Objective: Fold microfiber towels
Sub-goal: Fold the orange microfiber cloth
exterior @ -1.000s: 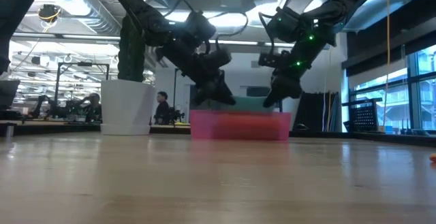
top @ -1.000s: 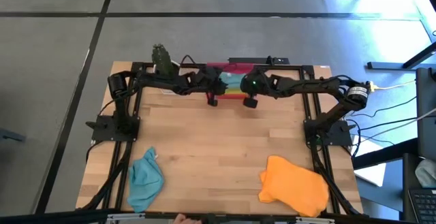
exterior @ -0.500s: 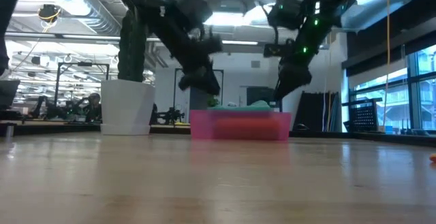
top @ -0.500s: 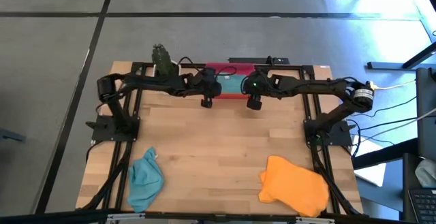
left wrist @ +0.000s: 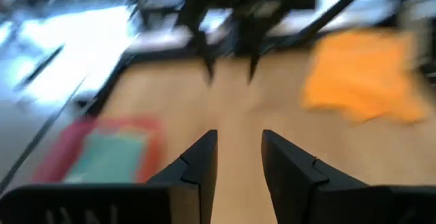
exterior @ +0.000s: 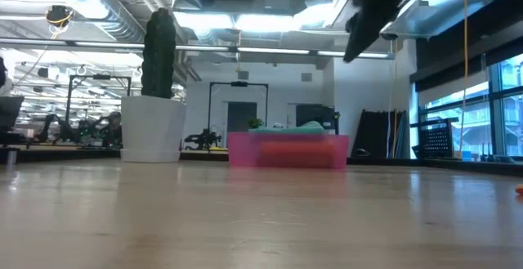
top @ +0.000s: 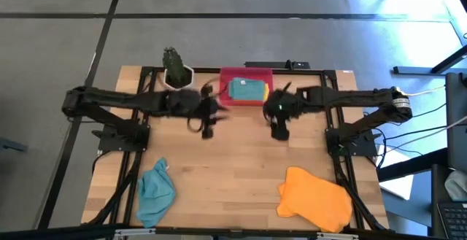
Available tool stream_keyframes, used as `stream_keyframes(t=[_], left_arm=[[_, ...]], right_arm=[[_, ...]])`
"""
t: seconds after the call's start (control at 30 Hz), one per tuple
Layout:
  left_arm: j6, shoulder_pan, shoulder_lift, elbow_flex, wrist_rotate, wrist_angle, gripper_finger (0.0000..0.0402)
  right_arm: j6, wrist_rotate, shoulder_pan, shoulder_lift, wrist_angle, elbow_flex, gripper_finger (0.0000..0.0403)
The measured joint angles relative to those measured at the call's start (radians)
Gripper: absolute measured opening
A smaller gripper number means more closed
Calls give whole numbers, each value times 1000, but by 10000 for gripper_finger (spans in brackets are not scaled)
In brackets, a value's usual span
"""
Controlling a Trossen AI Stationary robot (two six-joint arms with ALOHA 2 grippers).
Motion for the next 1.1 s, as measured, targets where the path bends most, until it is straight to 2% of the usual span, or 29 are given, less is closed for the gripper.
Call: stream_keyframes(t=[0.07, 0.2, 0.33, 0.43, 0.6, 0.8, 0.93, 1.0, 1.1], left_arm=[[4, -85, -16, -72, 0, 135, 103], [30, -213, -17, -227, -19, 488, 103], [26, -292, 11, -351, -48, 784, 103], [15, -316, 38, -394, -101, 951, 103], [-68, -355, 91, -403, -110, 1045, 103], [-90, -397, 225, -403, -176, 1243, 103], [-131, -410, 311, -373, -182, 1335, 103], [-145, -419, 350, -337, -185, 1335, 103], [-159, -438, 411, -280, -185, 1333, 103]], right_arm=[[41, -45, 66, 0, -13, -6, 225], [155, -46, 205, 0, -52, -55, 221], [346, -47, 325, 0, -62, -129, 220], [536, -63, 378, 0, -71, -202, 220], [750, -144, 432, 0, -17, -386, 220], [812, -227, 463, 1, 183, -600, 220], [819, -236, 479, -6, 249, -653, 216], [795, -218, 496, -12, 241, -652, 199], [753, -188, 521, -22, 228, -627, 144]])
